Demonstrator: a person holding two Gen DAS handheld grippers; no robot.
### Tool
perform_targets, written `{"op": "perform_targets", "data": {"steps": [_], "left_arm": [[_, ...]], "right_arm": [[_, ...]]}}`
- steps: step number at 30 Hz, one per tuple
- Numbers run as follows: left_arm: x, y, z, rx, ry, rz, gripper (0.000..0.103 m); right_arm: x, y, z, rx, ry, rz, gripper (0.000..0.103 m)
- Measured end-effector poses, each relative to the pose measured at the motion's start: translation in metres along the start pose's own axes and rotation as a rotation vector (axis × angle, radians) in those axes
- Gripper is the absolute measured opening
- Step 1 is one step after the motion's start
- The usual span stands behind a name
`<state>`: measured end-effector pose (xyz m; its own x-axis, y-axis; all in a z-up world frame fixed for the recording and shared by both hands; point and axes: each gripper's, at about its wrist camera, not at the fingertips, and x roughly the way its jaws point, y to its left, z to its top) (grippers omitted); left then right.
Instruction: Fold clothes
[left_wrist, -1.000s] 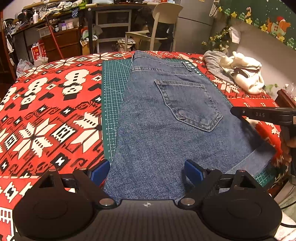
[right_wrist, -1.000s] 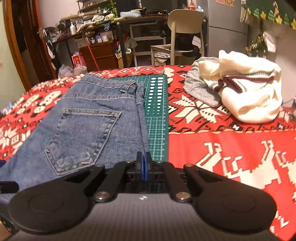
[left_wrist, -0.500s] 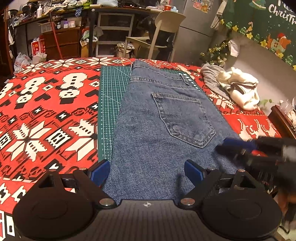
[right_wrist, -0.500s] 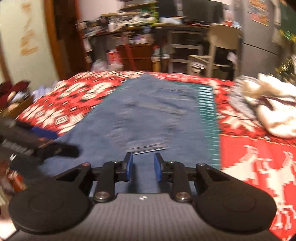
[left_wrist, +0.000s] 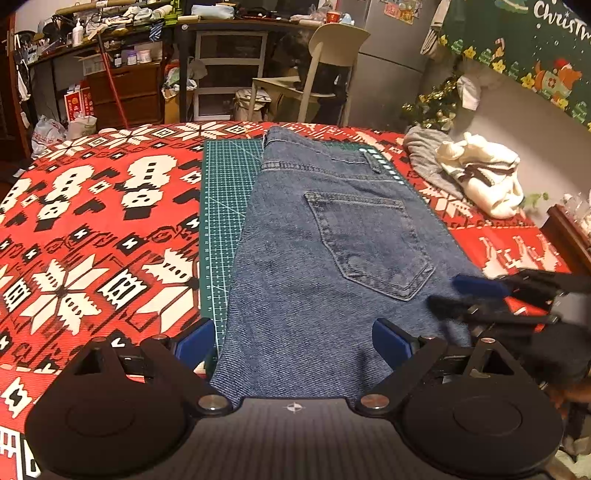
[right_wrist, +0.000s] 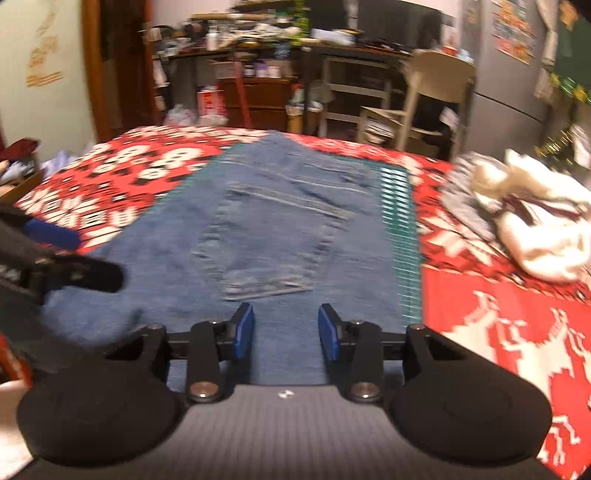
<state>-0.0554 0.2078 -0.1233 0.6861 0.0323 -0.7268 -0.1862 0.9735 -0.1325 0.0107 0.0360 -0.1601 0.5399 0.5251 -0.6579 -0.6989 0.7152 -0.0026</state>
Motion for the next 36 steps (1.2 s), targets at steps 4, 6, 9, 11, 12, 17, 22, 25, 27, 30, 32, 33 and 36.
{"op": "perform_targets", "data": {"steps": [4,6,9,11,12,17,22,25,27,30,32,33,36], "left_arm": [[0.001,-0.004,0.001,0.003,-0.002,0.036,0.092],[0.001,-0.007,0.002,0.015,-0.009,0.060,0.092],[-0.002,-0.011,0.004,0.042,-0.048,0.081,0.092],[-0.005,-0.014,0.006,0.060,-0.088,0.100,0.092],[-0.007,-0.015,0.006,0.068,-0.107,0.109,0.092],[-0.009,-0.010,0.015,0.044,-0.143,0.044,0.092],[0.001,-0.007,0.023,0.019,-0.099,0.031,0.093],[0.009,-0.010,0.027,0.032,-0.052,0.030,0.093],[0.010,-0.010,0.026,0.028,-0.072,0.028,0.093],[0.009,-0.009,0.023,0.033,-0.100,0.010,0.087],[0.009,-0.009,0.022,0.043,-0.104,-0.013,0.080],[0.009,-0.009,0.022,0.048,-0.102,-0.023,0.077],[0.010,-0.007,0.021,0.055,-0.096,-0.041,0.062]], "right_arm": [[-0.001,-0.027,-0.002,0.053,0.000,-0.055,0.044],[-0.001,-0.040,-0.004,0.087,0.010,-0.067,0.043],[-0.004,-0.057,-0.009,0.151,0.017,-0.051,0.042],[-0.007,-0.060,-0.012,0.150,0.013,-0.048,0.041],[-0.009,-0.060,-0.013,0.139,0.011,-0.049,0.040],[-0.026,-0.059,-0.011,0.130,-0.026,-0.047,0.047],[-0.045,-0.048,-0.003,0.060,-0.110,-0.030,0.095],[-0.049,-0.039,0.004,0.021,-0.135,-0.007,0.102],[-0.049,-0.034,0.008,0.004,-0.147,-0.004,0.102],[-0.045,-0.026,0.012,-0.031,-0.156,-0.009,0.102],[-0.041,-0.018,0.013,-0.067,-0.135,-0.038,0.102],[-0.037,-0.014,0.015,-0.090,-0.119,-0.064,0.102],[-0.035,-0.004,0.014,-0.145,-0.126,-0.144,0.102]]}}
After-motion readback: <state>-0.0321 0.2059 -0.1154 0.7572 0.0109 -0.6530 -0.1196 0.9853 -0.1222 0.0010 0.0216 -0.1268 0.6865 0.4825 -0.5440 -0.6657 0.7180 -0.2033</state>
